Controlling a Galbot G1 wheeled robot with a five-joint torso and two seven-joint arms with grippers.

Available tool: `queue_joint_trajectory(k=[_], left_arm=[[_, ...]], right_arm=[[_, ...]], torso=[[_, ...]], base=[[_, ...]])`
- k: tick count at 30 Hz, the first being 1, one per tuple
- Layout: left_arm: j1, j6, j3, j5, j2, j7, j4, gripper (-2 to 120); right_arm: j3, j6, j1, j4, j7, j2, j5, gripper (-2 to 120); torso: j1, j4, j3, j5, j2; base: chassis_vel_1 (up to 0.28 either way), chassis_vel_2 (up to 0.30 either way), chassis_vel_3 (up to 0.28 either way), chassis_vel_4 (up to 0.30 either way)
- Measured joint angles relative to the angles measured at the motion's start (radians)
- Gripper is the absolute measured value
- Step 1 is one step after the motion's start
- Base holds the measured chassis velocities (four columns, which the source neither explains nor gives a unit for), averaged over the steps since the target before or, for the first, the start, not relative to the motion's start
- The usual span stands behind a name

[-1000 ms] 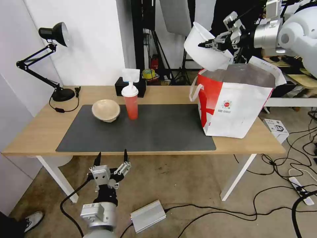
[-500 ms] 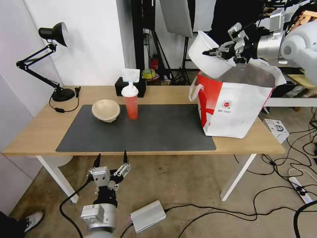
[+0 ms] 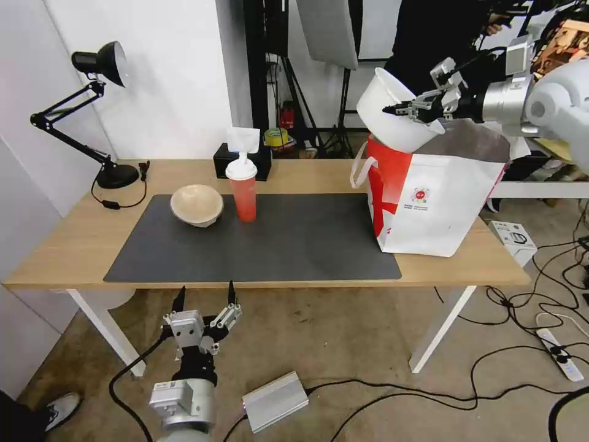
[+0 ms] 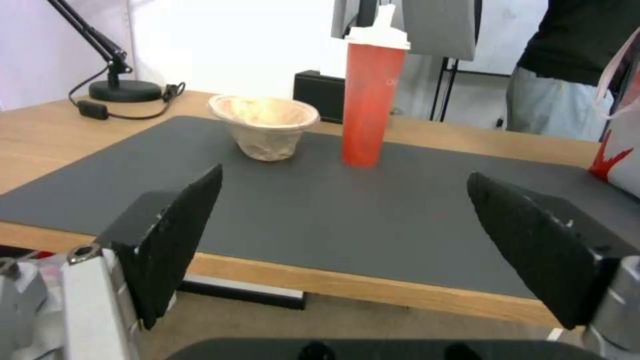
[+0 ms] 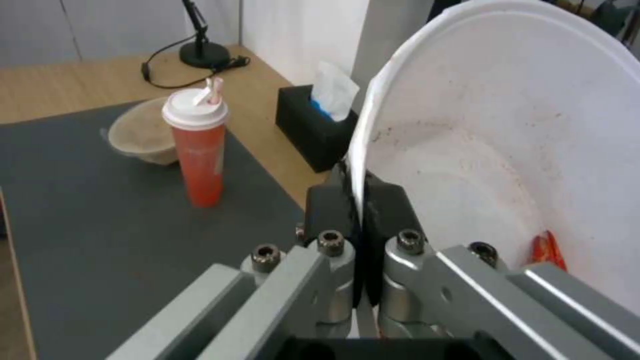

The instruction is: Pick up the trash from the table and place it into the takeout bag.

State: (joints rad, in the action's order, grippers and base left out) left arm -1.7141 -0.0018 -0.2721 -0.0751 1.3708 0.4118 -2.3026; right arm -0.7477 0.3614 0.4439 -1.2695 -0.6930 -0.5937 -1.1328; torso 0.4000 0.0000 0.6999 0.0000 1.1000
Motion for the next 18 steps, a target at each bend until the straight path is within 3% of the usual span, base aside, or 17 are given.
queue_joint_trajectory(k=[18], left_arm=[[-0.010, 0.000, 0.002, 0.004, 0.004, 0.000, -0.004, 97]], right_arm=[[0.062, -0.005, -0.095, 0.008, 0.002, 0.013, 0.006, 0]], torso=[[0.000, 0.0000, 0.000, 0.0000, 0.000]], base=[[0.000, 0.000, 0.000, 0.000]])
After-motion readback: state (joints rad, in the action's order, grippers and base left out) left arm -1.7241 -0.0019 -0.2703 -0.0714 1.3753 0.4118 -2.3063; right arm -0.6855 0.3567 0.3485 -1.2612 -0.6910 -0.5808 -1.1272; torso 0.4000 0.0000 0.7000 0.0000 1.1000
